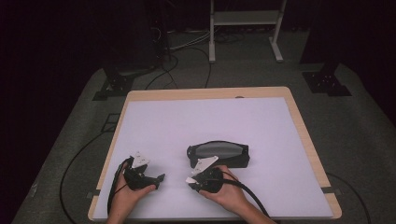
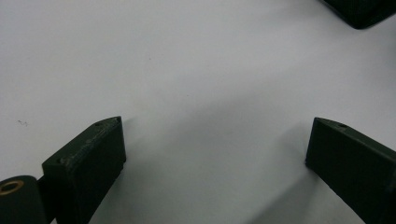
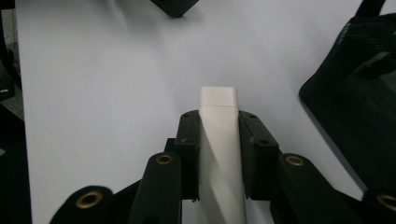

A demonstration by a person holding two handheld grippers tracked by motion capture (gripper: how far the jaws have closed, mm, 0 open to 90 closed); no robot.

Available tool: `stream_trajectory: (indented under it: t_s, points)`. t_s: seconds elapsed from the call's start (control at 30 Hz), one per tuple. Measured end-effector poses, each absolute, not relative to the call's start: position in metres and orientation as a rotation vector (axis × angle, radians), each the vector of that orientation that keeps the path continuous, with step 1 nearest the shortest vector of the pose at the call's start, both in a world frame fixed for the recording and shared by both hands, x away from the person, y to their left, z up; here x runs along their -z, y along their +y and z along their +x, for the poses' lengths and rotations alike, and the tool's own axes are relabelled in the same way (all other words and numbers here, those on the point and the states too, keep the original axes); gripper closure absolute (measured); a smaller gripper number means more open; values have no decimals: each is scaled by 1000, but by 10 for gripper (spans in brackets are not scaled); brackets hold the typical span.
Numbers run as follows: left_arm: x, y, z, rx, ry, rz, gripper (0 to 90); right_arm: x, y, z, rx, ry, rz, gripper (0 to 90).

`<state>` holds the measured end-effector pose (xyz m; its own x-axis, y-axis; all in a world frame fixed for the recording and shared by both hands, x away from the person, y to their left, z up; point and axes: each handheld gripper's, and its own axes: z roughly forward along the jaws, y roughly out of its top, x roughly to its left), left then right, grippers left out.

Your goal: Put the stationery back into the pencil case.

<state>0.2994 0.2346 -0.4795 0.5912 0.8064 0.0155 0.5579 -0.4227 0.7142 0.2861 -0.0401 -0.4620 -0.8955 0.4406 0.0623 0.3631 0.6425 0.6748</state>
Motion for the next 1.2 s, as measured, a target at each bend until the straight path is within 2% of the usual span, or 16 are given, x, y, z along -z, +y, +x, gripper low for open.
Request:
stream_trajectory:
  t_s: [1.2]
  points:
    - [480, 234, 299, -471, 1079, 2136, 40, 394, -92, 291, -1295, 2614, 706, 708]
